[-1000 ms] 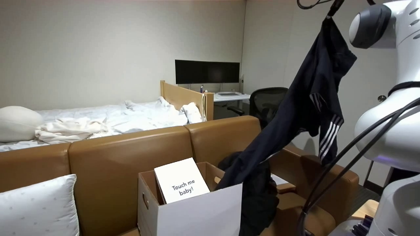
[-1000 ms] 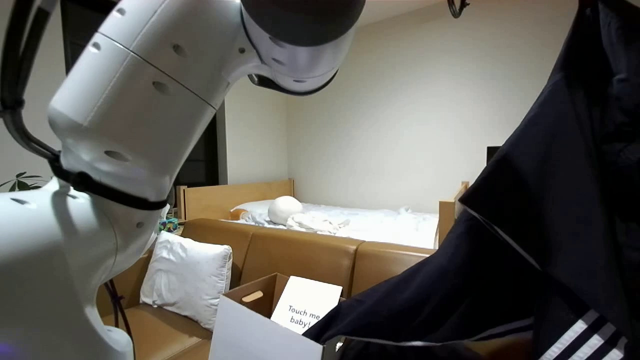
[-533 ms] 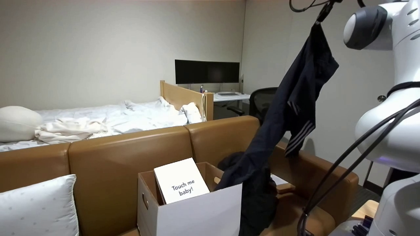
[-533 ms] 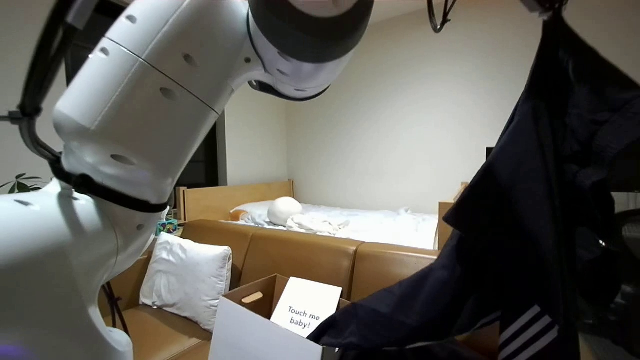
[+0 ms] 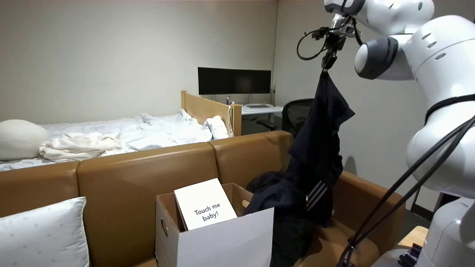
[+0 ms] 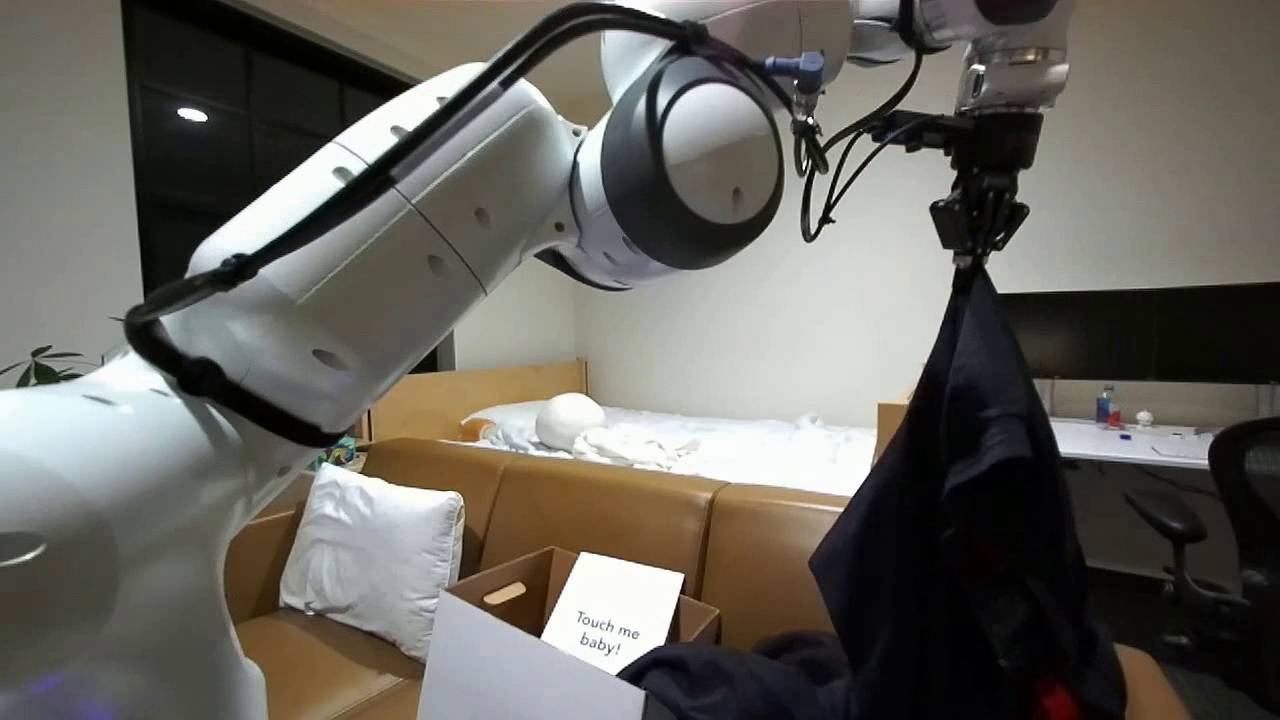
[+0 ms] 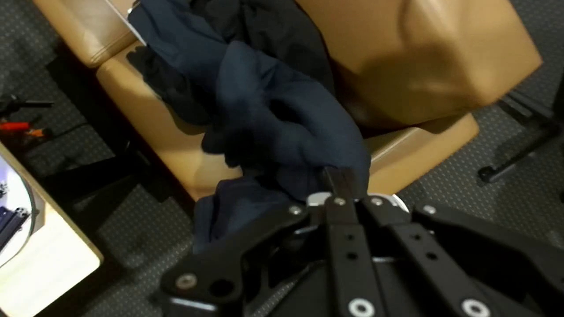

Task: Remove the jersey from the box and put it on the couch

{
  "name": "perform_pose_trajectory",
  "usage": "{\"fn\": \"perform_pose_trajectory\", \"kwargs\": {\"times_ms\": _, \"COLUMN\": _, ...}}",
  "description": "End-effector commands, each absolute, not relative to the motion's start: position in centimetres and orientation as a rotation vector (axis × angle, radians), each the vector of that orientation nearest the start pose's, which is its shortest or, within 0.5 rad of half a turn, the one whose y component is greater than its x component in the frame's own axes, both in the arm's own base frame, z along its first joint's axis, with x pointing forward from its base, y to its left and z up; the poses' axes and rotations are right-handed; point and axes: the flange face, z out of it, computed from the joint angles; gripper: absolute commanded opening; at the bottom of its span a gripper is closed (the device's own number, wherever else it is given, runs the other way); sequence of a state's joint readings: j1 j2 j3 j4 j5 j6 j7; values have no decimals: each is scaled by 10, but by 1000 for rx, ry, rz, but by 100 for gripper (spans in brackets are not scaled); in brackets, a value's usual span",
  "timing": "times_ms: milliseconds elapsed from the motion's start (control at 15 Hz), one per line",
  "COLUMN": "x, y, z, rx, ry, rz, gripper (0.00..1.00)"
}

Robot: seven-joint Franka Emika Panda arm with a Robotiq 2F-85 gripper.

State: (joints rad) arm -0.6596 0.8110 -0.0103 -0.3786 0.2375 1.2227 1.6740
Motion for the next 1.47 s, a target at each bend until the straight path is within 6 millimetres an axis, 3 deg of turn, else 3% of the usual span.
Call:
{"fn": "perform_pose_trajectory", "kwargs": {"times_ms": 0, "x": 596, "y": -384, "z": 548, "rx": -1467, "ry": 2674, "rz": 310, "gripper": 0}}
{"fn": "perform_pose_trajectory", "kwargs": {"times_ms": 200, "x": 613, "y": -362, "z": 484, "rx": -1603, "ry": 2734, "rz": 515, "gripper": 0}}
{"fn": "perform_pose_trajectory", "kwargs": {"times_ms": 400, "x": 621, "y": -346, "z": 432, "rx": -1769, "ry": 2771, "rz": 676, "gripper": 4}}
{"fn": "perform_pose_trajectory", "kwargs": {"times_ms": 467, "x": 623, "y": -342, "z": 417, "rx": -1823, "ry": 2788, "rz": 713, "gripper": 27}}
{"fn": "perform_pose_trajectory", "kwargs": {"times_ms": 600, "x": 626, "y": -333, "z": 388, "rx": -1940, "ry": 2825, "rz": 777, "gripper": 31}}
{"fn": "perform_pose_trajectory", "kwargs": {"times_ms": 867, "x": 638, "y": -313, "z": 345, "rx": -2108, "ry": 2933, "rz": 801, "gripper": 56}}
{"fn": "perform_pose_trajectory", "kwargs": {"times_ms": 933, "x": 640, "y": -312, "z": 344, "rx": -2088, "ry": 2947, "rz": 775, "gripper": 62}}
{"fn": "perform_pose_trajectory", "kwargs": {"times_ms": 1200, "x": 644, "y": -317, "z": 382, "rx": -1974, "ry": 2833, "rz": 672, "gripper": 88}}
{"fn": "perform_pose_trajectory", "kwargs": {"times_ms": 1400, "x": 632, "y": -330, "z": 410, "rx": -1875, "ry": 2737, "rz": 713, "gripper": 100}}
